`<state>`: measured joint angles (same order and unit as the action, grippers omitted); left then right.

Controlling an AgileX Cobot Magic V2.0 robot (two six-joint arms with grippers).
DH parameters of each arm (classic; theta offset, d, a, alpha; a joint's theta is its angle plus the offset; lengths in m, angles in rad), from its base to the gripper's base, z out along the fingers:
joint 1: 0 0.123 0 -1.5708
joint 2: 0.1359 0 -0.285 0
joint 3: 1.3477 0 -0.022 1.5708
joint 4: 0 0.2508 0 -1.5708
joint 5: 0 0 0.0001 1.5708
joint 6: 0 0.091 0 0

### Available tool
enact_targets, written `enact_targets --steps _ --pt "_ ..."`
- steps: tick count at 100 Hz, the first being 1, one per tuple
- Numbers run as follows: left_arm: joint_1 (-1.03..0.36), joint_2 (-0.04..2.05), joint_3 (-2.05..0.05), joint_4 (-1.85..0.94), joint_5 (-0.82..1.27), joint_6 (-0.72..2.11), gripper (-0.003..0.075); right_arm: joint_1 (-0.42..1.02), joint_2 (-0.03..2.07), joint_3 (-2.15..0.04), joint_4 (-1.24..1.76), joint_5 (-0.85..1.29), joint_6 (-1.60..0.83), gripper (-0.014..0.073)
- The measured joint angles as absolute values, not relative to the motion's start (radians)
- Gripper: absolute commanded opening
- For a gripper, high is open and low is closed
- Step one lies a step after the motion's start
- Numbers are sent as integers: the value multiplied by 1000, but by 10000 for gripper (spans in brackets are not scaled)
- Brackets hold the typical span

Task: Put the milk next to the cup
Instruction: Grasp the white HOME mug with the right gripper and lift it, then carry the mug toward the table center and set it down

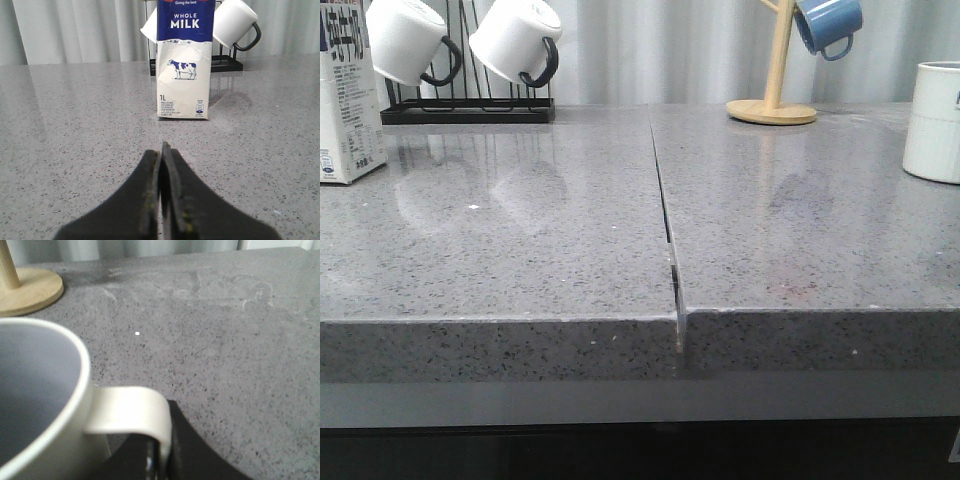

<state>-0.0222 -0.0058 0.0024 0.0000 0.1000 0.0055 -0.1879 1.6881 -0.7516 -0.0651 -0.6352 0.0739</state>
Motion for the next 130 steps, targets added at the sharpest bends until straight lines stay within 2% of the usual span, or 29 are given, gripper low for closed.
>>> enact_targets --steps 30,75,107,130 --pt "-22 -6 2 0 100 5 -21 -146 1652 -755 -63 -586 70 -50" --pt "-22 -6 2 0 100 5 -21 168 1568 -776 -25 -553 70 -48" --pt "-22 -6 2 0 100 5 -21 360 1653 -883 47 -552 69 -48" --pt "-22 -6 2 0 100 5 -21 427 1734 -940 57 -552 68 -48"
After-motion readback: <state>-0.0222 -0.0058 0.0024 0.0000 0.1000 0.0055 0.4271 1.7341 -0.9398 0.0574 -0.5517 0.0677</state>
